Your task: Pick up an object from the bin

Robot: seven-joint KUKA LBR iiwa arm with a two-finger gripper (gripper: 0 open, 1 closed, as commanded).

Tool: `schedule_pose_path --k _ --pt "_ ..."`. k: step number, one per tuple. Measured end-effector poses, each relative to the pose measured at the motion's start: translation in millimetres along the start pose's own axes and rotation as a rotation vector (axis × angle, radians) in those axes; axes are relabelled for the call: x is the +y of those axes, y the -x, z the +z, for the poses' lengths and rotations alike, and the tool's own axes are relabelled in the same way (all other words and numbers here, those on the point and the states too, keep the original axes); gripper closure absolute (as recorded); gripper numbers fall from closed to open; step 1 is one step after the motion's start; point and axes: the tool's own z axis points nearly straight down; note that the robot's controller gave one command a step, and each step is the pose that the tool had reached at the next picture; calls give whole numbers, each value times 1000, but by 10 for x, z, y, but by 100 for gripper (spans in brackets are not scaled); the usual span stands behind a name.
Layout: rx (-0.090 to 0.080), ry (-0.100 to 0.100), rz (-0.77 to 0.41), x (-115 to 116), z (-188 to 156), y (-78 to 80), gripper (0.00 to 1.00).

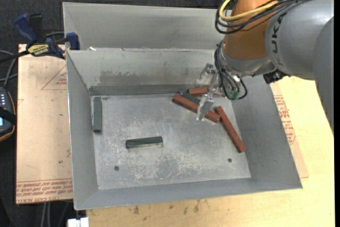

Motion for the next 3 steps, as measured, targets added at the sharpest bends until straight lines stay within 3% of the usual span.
schedule_pose_path --k 1,2,3 --pt "-4 1 150 -263 90 26 0" --pt "-5 0 253 -98 782 -47 0" --pt "-23 3 253 -103 753 -8 100"
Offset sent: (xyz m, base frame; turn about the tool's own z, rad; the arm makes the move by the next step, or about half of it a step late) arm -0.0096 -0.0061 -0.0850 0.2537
